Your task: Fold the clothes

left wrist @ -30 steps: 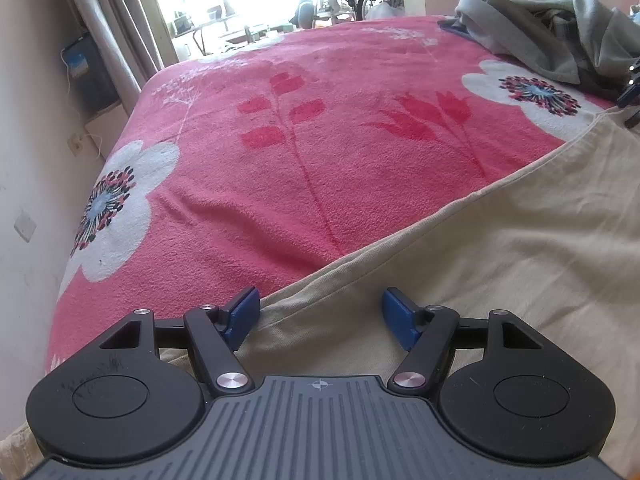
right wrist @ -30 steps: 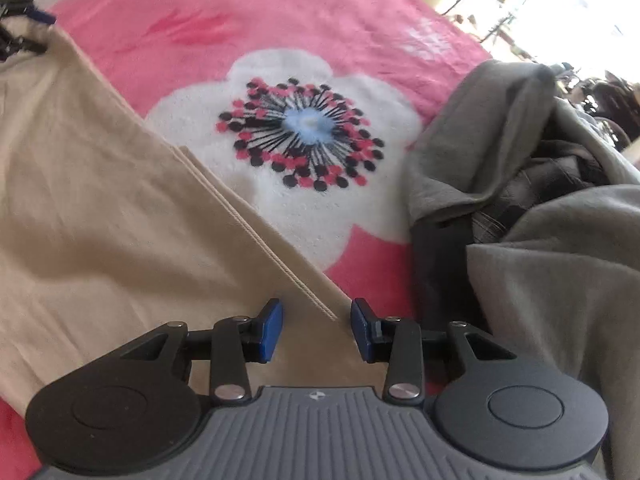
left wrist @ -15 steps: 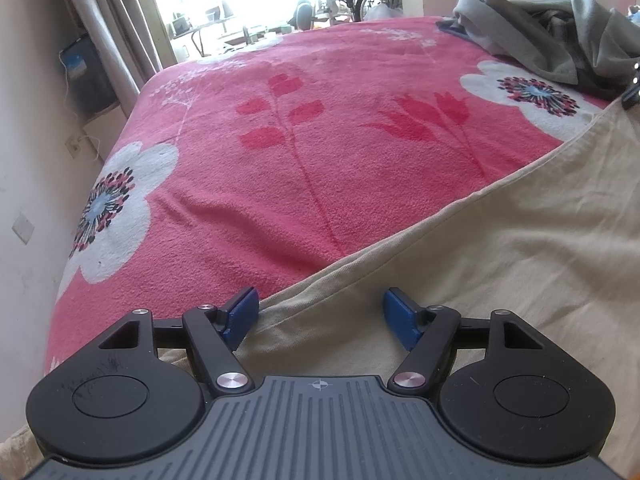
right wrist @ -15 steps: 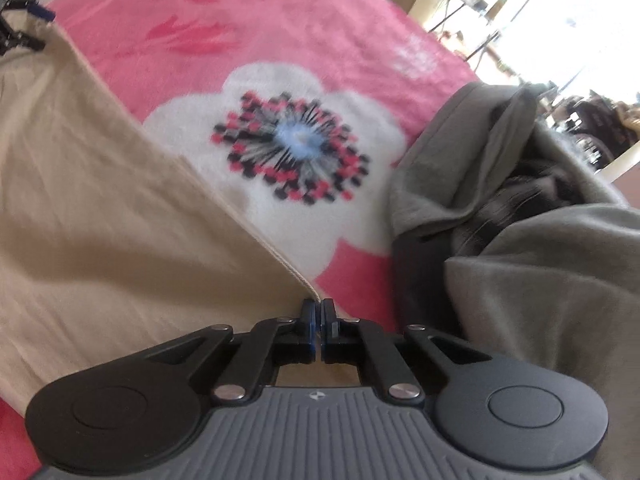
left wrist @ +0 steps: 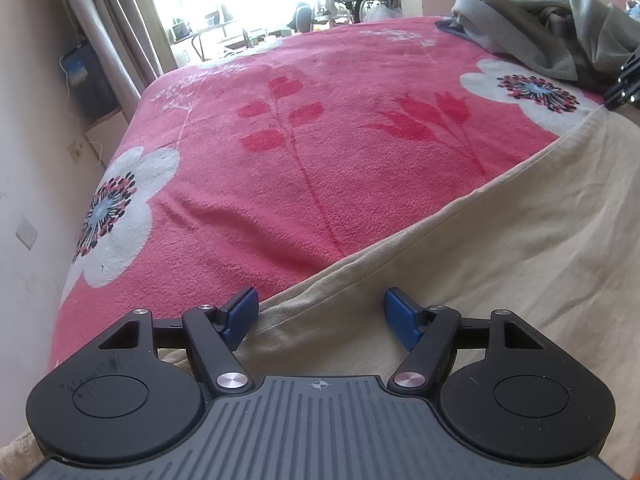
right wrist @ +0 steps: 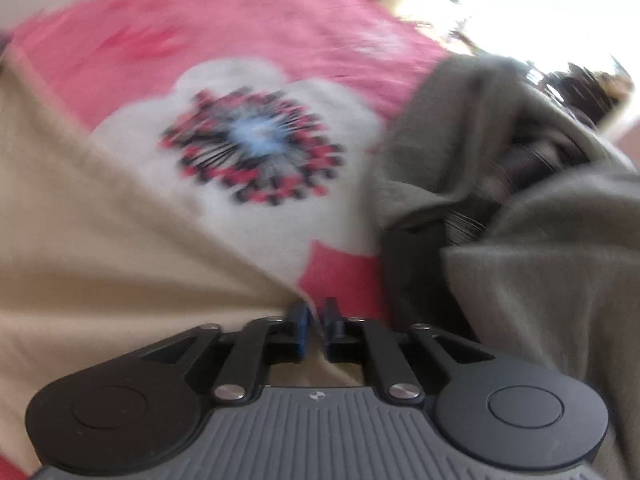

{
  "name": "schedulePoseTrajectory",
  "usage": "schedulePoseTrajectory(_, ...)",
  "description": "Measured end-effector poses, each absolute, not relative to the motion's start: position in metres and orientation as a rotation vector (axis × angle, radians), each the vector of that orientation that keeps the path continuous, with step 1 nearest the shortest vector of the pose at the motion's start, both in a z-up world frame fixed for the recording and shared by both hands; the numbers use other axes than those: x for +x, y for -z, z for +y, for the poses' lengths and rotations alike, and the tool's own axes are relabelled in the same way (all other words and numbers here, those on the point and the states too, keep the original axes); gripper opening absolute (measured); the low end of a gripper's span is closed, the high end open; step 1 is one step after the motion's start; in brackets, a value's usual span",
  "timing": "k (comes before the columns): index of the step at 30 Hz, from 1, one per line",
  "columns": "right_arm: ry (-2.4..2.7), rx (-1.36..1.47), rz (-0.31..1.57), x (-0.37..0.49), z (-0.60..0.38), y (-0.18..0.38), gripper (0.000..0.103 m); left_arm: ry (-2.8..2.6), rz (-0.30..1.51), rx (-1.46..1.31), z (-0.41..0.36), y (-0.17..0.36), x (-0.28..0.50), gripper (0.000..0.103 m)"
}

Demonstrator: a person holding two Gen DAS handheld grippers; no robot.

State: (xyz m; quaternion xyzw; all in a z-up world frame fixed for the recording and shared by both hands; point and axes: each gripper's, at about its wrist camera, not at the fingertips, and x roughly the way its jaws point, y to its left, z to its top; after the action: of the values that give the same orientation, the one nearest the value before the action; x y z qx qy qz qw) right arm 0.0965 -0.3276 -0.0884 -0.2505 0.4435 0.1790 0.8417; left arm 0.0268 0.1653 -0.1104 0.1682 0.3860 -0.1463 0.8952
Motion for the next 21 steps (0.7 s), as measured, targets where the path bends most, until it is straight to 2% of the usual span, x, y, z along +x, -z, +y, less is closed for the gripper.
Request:
schedulePoseTrajectory(4,-0.186,-0.330,0.921,0.099,-0.369,0.073,0.013,0.302,0.795,0.355,0.164,0.111,0.027,0.071)
schedulePoseTrajectory(8,-0.111,-0.222,0.868,0.058,-0.396,0.043,0.013,0.302,0.785,0.365,0.164,0.111,0.026,0.071)
schedulePoseTrajectory(11,-0.005,-0.029,0.891,0.015,-0.423,0.032,0.019,0.292,0.780,0.362,0.163,0.108,0.025,0.071)
schedulePoseTrajectory(12,0.034,0.052,0.900,0.000,-0.432,0.030,0.025,0.286,0.777,0.360,0.163,0.107,0.024,0.071)
schedulePoseTrajectory(14,0.107,0.269,0.924,-0.034,-0.451,0.038,0.031,0.276,0.769,0.352,0.164,0.103,0.024,0.070)
schedulePoseTrajectory(17,0.194,0.581,0.932,-0.075,-0.472,0.064,0.033,0.273,0.748,0.341,0.164,0.094,0.024,0.070)
schedulePoseTrajectory(21,0.258,0.881,0.879,-0.089,-0.492,0.100,0.035,0.303,0.715,0.325,0.156,0.081,0.020,0.070)
